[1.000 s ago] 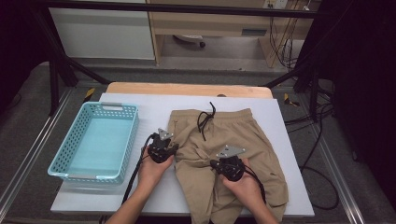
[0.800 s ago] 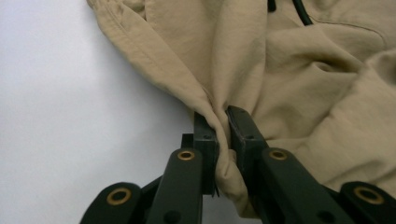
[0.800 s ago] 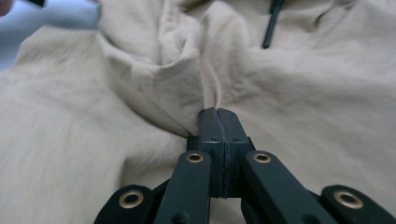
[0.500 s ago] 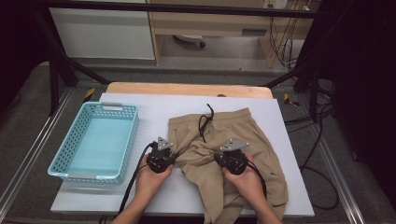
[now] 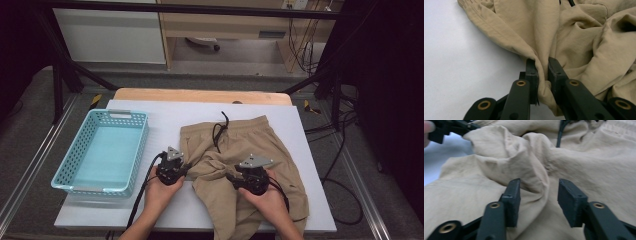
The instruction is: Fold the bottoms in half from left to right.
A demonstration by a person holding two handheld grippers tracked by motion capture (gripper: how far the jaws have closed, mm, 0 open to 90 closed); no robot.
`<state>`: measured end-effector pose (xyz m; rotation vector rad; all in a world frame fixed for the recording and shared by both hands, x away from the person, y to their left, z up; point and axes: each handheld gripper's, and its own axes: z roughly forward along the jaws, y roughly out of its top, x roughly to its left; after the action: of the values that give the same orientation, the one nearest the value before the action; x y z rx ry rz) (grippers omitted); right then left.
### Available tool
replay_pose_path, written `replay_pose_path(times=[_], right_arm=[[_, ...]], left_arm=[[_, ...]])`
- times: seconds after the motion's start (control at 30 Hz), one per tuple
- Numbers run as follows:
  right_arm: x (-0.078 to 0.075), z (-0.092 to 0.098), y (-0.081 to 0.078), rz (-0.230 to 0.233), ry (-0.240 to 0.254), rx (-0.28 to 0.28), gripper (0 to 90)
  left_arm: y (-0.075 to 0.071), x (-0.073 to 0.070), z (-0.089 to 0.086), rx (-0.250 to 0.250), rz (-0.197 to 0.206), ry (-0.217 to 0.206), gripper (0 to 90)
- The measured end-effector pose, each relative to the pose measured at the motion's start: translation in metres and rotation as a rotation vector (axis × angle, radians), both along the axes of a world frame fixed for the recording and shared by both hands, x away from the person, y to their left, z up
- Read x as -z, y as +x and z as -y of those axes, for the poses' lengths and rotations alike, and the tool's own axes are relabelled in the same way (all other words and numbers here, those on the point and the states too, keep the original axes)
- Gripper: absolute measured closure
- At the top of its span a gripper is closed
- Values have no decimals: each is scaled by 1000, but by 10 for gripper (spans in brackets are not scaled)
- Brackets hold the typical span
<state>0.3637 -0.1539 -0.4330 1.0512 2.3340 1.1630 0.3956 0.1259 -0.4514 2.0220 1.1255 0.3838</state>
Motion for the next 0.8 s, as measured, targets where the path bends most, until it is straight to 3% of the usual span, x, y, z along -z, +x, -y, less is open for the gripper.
replay_pose_path(times=[0.23, 0.37, 0.5, 0.63, 0.73, 0.8], right_arm=[[10, -14, 9, -28, -14, -29, 361], [16, -18, 16, -62, -13, -28, 348], [18, -19, 19, -86, 5, -53, 549], [15, -20, 16, -58, -19, -57, 785], [12, -16, 17, -48, -25, -50, 854], [8, -12, 19, -25, -27, -26, 861]], left_arm=[[0, 0, 0, 0, 0, 2, 805], [0, 0, 0, 0, -1, -1, 806], [1, 0, -1, -1, -2, -4, 802], [1, 0, -1, -4, 3, 1, 786], [2, -1, 0, -13, 16, 5, 729], [2, -2, 1, -24, 31, 8, 643]])
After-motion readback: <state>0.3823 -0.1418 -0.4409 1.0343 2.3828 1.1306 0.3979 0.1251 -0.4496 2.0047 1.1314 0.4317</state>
